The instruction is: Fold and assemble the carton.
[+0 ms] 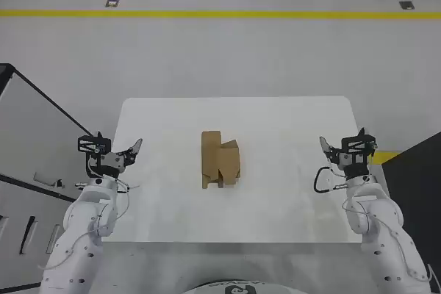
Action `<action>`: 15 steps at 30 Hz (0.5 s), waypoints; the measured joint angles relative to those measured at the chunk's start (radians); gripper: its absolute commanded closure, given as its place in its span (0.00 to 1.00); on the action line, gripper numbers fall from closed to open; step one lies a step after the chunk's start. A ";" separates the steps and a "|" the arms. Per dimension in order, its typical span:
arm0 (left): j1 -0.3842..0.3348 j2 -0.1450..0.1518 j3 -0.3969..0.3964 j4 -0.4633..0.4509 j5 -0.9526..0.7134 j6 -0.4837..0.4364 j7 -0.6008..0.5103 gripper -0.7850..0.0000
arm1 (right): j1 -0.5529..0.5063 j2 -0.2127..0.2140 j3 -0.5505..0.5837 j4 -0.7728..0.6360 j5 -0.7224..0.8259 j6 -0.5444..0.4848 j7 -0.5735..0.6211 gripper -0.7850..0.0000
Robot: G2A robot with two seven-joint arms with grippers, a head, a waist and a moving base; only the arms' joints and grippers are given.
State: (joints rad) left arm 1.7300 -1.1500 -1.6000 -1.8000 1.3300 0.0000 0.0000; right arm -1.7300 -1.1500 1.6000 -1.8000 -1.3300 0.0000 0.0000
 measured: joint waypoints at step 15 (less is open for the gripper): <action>0.006 -0.004 0.066 -0.035 0.049 -0.050 -0.003 0.00 | 0.000 0.000 0.000 0.000 0.000 0.000 0.000 0.00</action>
State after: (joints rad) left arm 1.7358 -1.1542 -1.5335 -1.8352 1.3789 -0.0503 -0.0031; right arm -1.7300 -1.1500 1.6000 -1.8000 -1.3300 0.0000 0.0000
